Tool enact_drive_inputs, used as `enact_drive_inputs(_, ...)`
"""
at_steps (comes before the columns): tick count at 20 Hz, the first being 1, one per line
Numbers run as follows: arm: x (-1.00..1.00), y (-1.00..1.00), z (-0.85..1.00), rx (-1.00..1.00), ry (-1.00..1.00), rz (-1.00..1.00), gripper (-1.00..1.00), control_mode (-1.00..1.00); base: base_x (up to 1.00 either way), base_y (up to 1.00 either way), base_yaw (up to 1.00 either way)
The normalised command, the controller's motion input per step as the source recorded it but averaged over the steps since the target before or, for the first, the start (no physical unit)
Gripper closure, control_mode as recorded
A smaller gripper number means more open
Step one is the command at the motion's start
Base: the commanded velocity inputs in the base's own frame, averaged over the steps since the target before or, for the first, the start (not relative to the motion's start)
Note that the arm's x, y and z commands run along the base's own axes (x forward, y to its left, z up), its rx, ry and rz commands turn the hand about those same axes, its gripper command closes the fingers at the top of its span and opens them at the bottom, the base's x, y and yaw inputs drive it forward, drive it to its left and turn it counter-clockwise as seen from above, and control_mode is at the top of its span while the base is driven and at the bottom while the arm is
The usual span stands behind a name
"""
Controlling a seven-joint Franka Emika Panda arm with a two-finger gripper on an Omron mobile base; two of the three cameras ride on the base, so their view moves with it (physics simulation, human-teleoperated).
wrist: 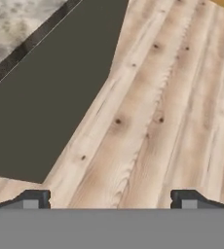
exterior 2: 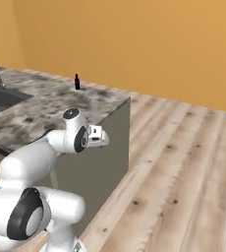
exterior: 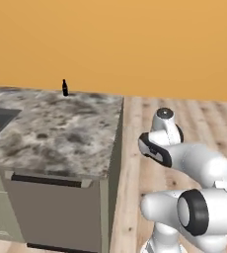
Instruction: Place the large bottle from the dining counter next to the other large bottle outside the sink, and place the small bottle from the dining counter next to the other small bottle inside the sink.
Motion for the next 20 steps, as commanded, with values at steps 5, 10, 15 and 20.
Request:
enact_drive_inputs(5,0.00,0.00,0.00,0.00,0.00,0.00,-1.00,1.00,0.30,-1.00,0.00)
enact_drive_inputs(10,0.00,0.00,0.00,0.00,0.00,0.00,-1.00,1.00,0.71,-1.00,0.00)
enact_drive_inputs(15,0.00,0.00,0.00,0.00,0.00,0.00,-1.00,1.00,0.94,-1.00,0.00)
enact_drive_inputs(20,0.00,0.00,0.00,0.00,0.00,0.00,-1.00,1.00,0.95,-1.00,0.03)
